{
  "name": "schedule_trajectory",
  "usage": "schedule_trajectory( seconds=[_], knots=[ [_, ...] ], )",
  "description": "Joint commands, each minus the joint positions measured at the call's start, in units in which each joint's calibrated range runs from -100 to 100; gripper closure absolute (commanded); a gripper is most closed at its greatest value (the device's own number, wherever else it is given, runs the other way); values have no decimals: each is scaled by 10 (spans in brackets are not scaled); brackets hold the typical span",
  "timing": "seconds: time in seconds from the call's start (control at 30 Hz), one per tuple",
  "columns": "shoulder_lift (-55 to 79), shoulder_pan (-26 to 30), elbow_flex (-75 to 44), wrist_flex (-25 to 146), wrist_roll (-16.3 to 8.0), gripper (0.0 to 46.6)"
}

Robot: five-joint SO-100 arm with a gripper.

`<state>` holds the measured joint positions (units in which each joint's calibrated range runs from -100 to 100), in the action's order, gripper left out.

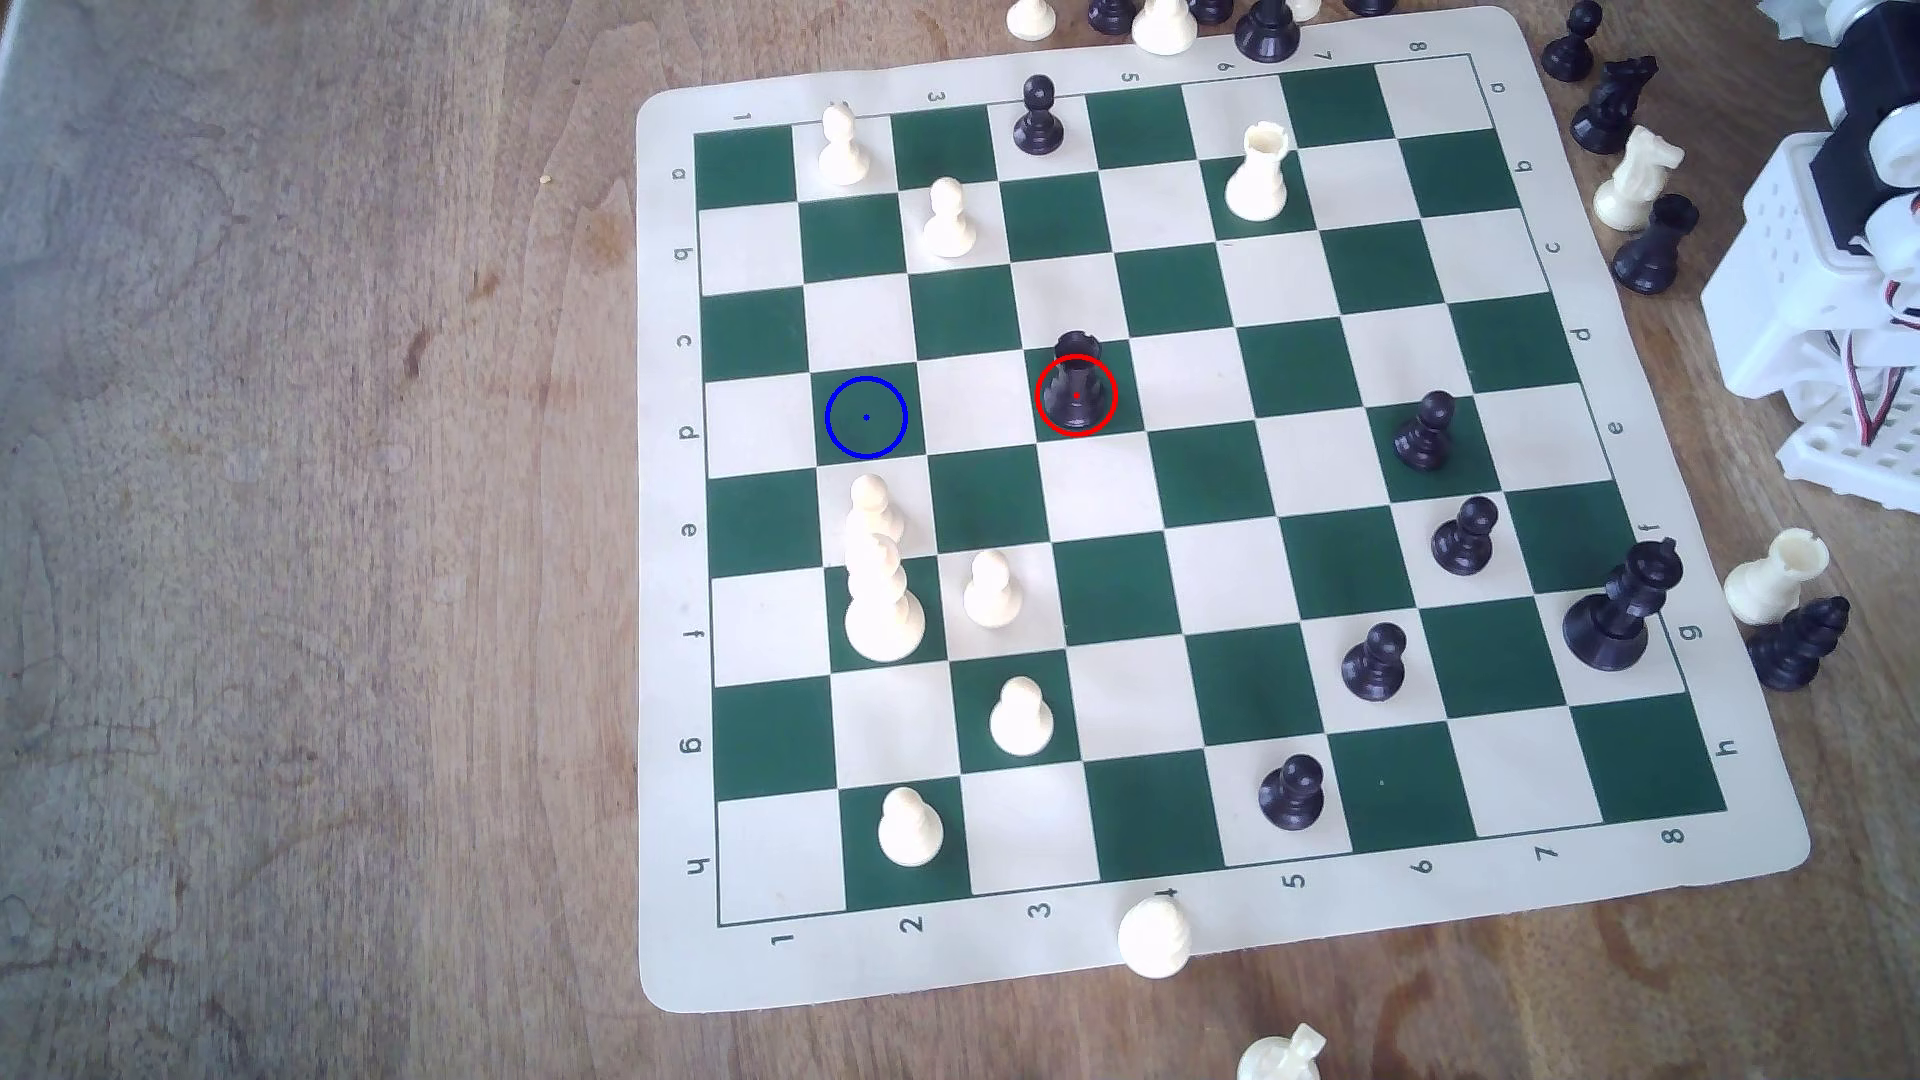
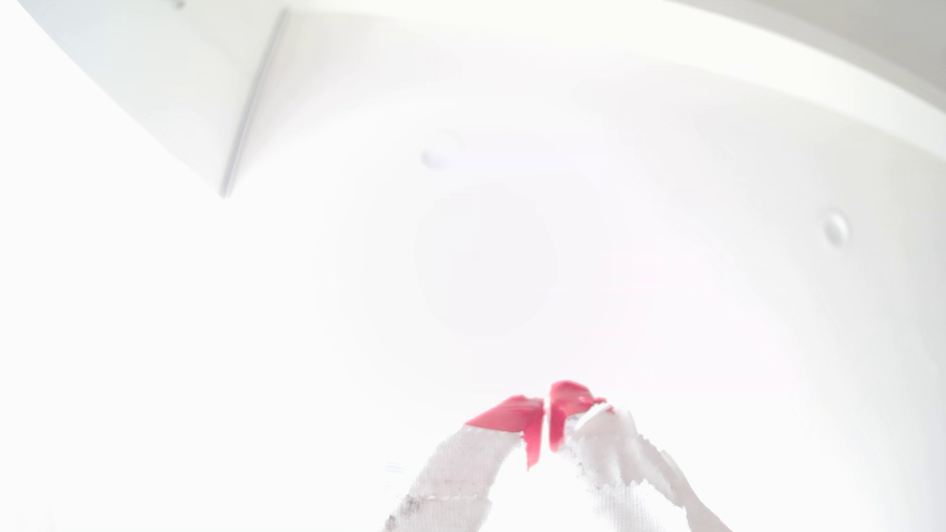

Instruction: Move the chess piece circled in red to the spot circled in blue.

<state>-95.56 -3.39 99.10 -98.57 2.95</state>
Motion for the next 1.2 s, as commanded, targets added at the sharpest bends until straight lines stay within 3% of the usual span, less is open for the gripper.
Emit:
schedule_trajectory(
  seconds=[0.0,0.67,0.73,0.8,1.03,1.17],
  knots=[
    [-3,19,8,-11,3,464],
    [-3,19,8,-11,3,464],
    [-3,20,8,-7,-14,464],
    [-3,22,8,72,-31,464],
    [-2,45,8,398,-28,465],
    [-2,46,8,534,17,465]
  ],
)
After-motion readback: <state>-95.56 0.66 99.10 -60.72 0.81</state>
